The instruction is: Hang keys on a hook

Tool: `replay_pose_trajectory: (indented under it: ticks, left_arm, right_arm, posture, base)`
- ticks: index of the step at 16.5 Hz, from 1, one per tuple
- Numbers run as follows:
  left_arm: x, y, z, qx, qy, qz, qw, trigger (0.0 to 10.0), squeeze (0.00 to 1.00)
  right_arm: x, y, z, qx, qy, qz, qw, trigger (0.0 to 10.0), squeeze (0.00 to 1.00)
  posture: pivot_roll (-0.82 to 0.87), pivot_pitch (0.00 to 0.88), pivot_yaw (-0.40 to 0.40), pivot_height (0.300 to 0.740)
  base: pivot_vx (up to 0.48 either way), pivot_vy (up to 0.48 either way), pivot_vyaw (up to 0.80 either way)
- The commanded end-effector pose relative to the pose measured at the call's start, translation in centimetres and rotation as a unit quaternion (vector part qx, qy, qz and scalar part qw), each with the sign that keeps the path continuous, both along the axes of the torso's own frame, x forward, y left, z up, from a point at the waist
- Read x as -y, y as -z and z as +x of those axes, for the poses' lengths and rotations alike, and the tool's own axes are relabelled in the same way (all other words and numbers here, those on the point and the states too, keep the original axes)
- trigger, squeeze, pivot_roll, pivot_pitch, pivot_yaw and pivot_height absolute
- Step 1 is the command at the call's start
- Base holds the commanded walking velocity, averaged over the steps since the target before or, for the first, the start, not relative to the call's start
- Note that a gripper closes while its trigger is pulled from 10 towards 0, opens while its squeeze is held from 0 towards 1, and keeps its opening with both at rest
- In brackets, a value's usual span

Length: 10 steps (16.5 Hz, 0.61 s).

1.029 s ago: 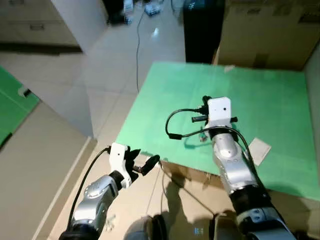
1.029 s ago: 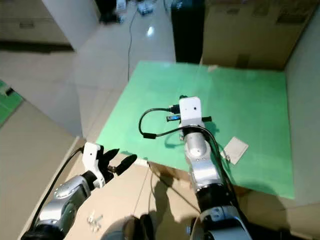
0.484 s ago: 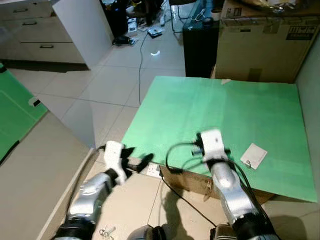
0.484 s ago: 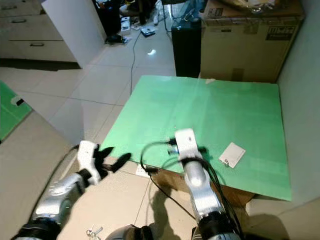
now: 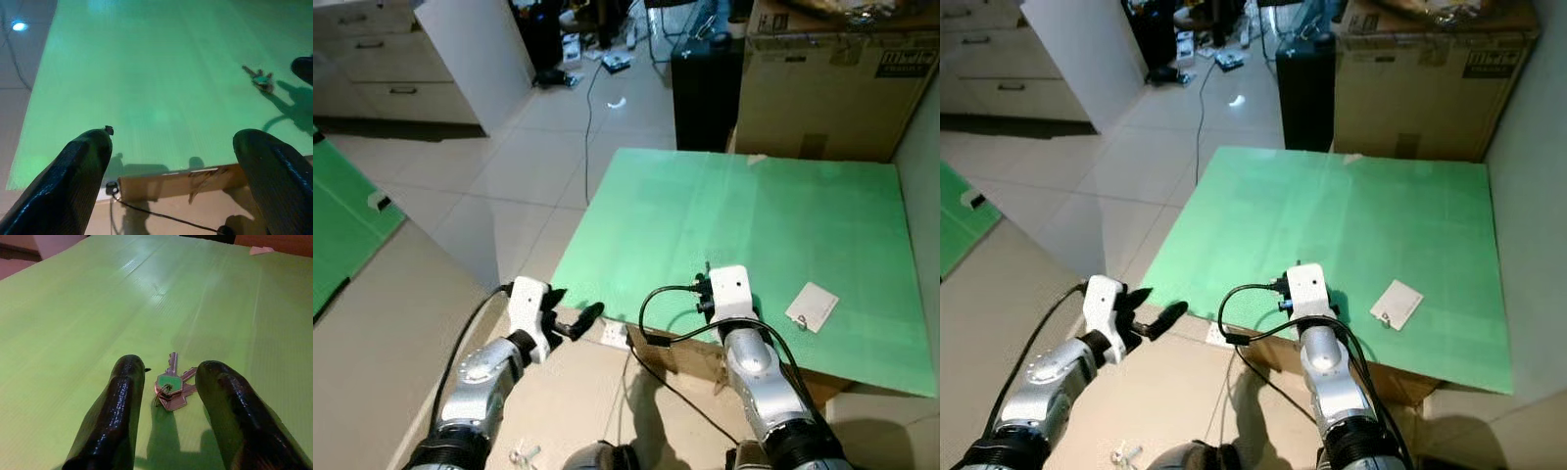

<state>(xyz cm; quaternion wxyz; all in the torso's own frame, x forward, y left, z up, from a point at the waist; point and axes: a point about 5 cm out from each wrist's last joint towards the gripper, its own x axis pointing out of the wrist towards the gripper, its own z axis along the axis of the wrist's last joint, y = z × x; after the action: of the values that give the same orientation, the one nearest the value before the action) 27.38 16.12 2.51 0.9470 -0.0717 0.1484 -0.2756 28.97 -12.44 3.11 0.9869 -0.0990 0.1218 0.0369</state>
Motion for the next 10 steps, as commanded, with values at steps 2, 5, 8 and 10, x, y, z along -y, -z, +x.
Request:
replay_pose_trajectory:
  ticks: [2, 5, 8, 10]
  left_arm:
    - [-0.72, 0.1, -0.27, 0.002, -0.003, 0.017, 1.0, 10.0, 0.0]
    - [-0.68, 0.58, -0.47, -0.006, -0.007, 0.04, 0.999, 10.0, 0.0]
    - [-0.09, 0.45, -0.33, -0.006, -0.001, 0.049, 0.999, 10.0, 0.0]
    - [0.17, 0.4, -0.4, -0.003, 0.003, 0.053, 0.999, 10.0, 0.0]
  right_arm:
    - [-0.6, -0.15, 0.16, 0.003, 0.002, 0.02, 1.0, 10.0, 1.0]
    - [-0.22, 0.1, 0.13, 0.0, 0.013, 0.022, 1.0, 10.0, 1.0]
    - [-0.42, 0.34, 0.07, -0.011, 0.005, 0.031, 0.999, 10.0, 1.0]
    - [-0.33, 0.32, 0.06, -0.006, 0.01, 0.028, 1.0, 10.0, 1.0]
  posture:
    - [-0.04, 0.092, 0.224, 0.74]
    - [-0.04, 0.09, 0.225, 0.74]
    - [-0.03, 0.095, 0.224, 0.74]
    - [-0.03, 0.11, 0.226, 0.74]
  base:
    - [0.0, 0.24, -0.79]
    - [0.0, 0.0, -0.79]
    - [0.0, 0.0, -0.8]
    - [0.0, 0.0, -0.77]
